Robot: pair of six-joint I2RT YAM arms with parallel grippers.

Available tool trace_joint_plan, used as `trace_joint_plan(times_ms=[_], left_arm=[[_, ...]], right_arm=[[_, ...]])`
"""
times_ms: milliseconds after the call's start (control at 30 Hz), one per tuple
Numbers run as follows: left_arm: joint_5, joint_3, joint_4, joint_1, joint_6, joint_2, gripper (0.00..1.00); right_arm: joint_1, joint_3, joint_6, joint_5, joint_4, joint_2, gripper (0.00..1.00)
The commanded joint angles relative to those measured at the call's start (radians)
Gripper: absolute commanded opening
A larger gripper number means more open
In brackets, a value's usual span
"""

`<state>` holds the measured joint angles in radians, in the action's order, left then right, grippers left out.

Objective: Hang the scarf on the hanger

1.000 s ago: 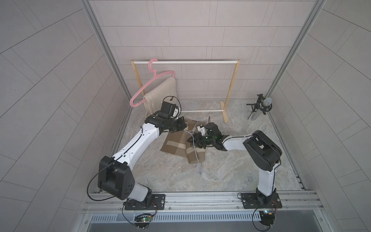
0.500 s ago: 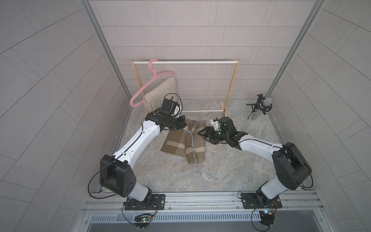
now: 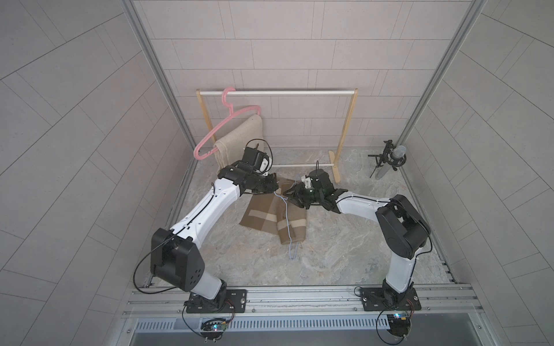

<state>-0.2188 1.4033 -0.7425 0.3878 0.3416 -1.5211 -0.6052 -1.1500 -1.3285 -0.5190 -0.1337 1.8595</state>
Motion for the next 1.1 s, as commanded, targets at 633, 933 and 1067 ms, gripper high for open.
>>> trace_joint_plan(times_ms=[633,933,1067], left_arm=[[-0.083,-0.259,-0.005,-0.070,0.006,0.199,0.63],[0.028,-0.314,0.079,0.086,0.054,0.028,0.68],[0.045,-0.309,0.111,0.114,0.064,-0.044,0.69]], right_arm=[[0.120,0.122,0.128,-0.186,0.028,-0.150,0.00],[0.128,0.135,0.168,-0.196,0.070,-0.163,0.00],[0.128,0.142,0.170,-0.194,0.078,-0.170,0.00]])
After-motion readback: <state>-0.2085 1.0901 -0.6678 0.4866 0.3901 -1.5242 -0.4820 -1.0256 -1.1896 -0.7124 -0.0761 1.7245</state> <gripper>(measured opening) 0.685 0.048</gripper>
